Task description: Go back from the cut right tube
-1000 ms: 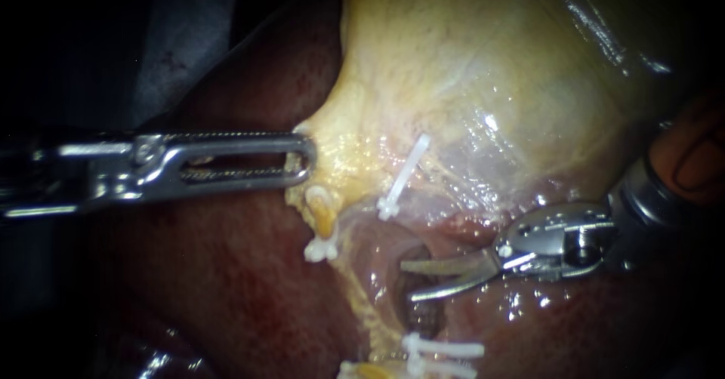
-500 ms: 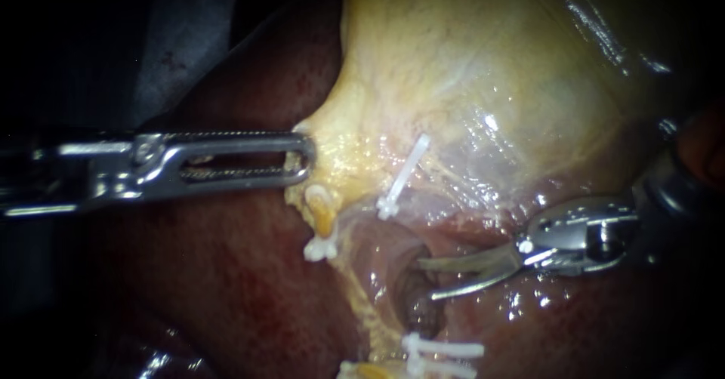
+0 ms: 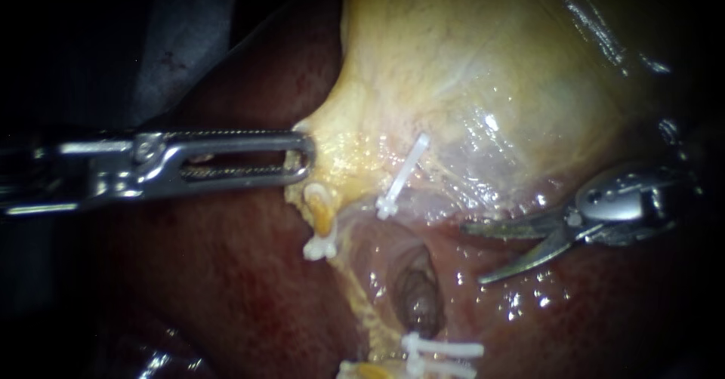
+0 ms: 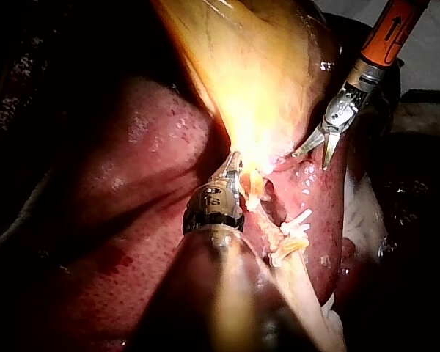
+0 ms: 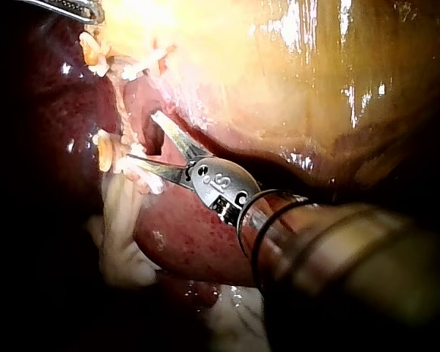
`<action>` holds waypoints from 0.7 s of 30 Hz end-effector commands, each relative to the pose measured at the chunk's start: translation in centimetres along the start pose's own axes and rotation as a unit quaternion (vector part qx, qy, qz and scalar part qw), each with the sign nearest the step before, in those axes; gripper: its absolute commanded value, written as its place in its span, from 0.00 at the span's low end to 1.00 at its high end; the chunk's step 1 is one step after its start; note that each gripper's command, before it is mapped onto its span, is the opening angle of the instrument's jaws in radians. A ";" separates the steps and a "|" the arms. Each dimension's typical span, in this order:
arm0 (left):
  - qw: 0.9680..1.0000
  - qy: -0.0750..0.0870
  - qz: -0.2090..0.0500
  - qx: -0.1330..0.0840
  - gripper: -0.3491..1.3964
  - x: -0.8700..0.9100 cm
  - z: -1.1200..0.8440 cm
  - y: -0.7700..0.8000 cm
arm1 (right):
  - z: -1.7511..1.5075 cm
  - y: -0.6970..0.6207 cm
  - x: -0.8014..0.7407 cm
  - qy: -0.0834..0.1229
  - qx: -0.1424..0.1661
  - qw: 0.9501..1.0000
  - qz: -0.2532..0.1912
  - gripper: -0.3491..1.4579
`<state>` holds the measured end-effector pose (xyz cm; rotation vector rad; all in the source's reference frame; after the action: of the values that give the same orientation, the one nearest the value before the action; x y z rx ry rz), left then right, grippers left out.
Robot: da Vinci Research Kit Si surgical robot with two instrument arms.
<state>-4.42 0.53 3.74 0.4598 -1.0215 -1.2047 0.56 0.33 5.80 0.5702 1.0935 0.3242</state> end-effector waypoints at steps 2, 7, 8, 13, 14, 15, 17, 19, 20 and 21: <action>1.000 0.000 0.000 0.000 0.00 0.00 0.00 0.00 | -0.03 0.03 0.05 0.002 -0.005 1.000 -0.016 0.70; 1.000 0.000 0.000 0.000 0.00 0.00 0.00 0.00 | -0.11 0.07 0.15 0.005 -0.019 0.999 -0.047 0.75; 1.000 0.000 0.000 0.000 0.00 0.00 0.00 0.00 | -0.13 0.08 0.15 0.005 -0.020 0.998 -0.052 0.76; 1.000 0.000 0.000 0.000 0.00 0.00 0.01 0.00 | -0.30 0.12 0.16 0.002 -0.031 0.997 -0.065 0.77; 1.000 0.000 0.000 0.000 0.00 0.00 0.01 0.00 | -0.34 0.12 0.16 0.002 -0.032 0.997 -0.067 0.77; 1.000 0.000 0.000 -0.001 0.00 0.00 0.01 0.00 | -0.38 0.13 0.16 0.001 -0.034 0.997 -0.068 0.77; 1.000 0.000 0.000 -0.001 0.00 0.01 0.01 0.00 | -0.46 0.14 0.17 0.000 -0.037 0.997 -0.071 0.77; 1.000 0.000 0.000 -0.001 0.00 0.01 0.01 0.00 | -0.52 0.15 0.18 -0.001 -0.040 0.997 -0.071 0.78; 1.000 0.000 0.000 -0.001 0.00 0.01 0.01 0.00 | -0.56 0.16 0.18 -0.001 -0.042 0.996 -0.073 0.78; 1.000 0.000 0.000 -0.001 0.00 0.01 0.02 0.00 | -0.58 0.16 0.19 -0.002 -0.043 0.996 -0.074 0.78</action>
<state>-4.43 0.52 3.76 0.4580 -1.0213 -1.2048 0.11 0.72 5.55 0.4073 1.1057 0.2406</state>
